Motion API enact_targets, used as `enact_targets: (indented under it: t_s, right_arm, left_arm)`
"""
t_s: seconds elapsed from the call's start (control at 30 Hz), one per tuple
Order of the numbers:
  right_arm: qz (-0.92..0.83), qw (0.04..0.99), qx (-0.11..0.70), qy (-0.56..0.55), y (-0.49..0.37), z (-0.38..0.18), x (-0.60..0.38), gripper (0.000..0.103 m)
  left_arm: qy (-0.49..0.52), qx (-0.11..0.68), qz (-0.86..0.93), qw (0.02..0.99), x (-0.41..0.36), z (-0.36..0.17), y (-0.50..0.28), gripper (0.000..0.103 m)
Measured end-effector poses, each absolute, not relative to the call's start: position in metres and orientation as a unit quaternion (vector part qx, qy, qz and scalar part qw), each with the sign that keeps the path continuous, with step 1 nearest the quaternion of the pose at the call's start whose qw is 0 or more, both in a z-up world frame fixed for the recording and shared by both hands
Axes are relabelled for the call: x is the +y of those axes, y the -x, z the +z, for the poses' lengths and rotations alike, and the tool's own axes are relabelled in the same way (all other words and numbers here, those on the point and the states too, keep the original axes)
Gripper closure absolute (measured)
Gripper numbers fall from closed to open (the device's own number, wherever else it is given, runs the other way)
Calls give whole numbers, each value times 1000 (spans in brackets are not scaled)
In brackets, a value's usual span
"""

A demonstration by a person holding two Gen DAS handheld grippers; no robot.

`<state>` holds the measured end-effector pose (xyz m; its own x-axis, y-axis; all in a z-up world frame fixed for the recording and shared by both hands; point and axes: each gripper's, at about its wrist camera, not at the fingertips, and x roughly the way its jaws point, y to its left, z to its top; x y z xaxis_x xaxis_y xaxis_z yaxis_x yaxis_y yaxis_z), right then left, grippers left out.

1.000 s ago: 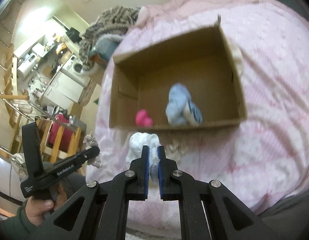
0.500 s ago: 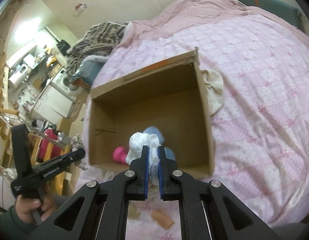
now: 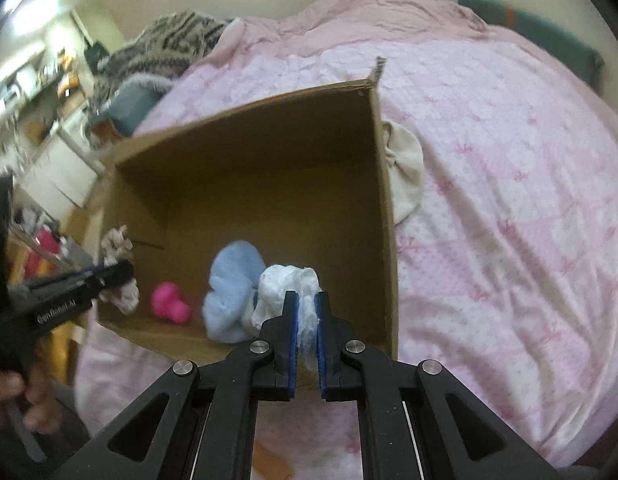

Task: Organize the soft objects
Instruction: 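Carry the scrunchie and socks over the box with both grippers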

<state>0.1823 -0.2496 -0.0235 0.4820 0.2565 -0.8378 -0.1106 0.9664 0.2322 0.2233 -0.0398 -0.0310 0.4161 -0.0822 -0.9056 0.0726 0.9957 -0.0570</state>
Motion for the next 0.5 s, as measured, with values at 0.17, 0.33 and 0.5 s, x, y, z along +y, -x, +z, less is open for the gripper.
enact_targets:
  t_s: [0.17, 0.33, 0.5]
  right_arm:
    - [109, 853, 508, -57, -185, -29, -243, 94]
    - [113, 846, 518, -53, -185, -34, -238, 94]
    - [116, 845, 520, -55, -186, -35, -237, 94]
  left_arm:
    - [-9, 538, -49, 842, -41, -38, -225, 92]
    - [-5, 545, -48, 837, -38, -47, -226, 92]
    - [-7, 543, -48, 838, -39, -46, -225, 92]
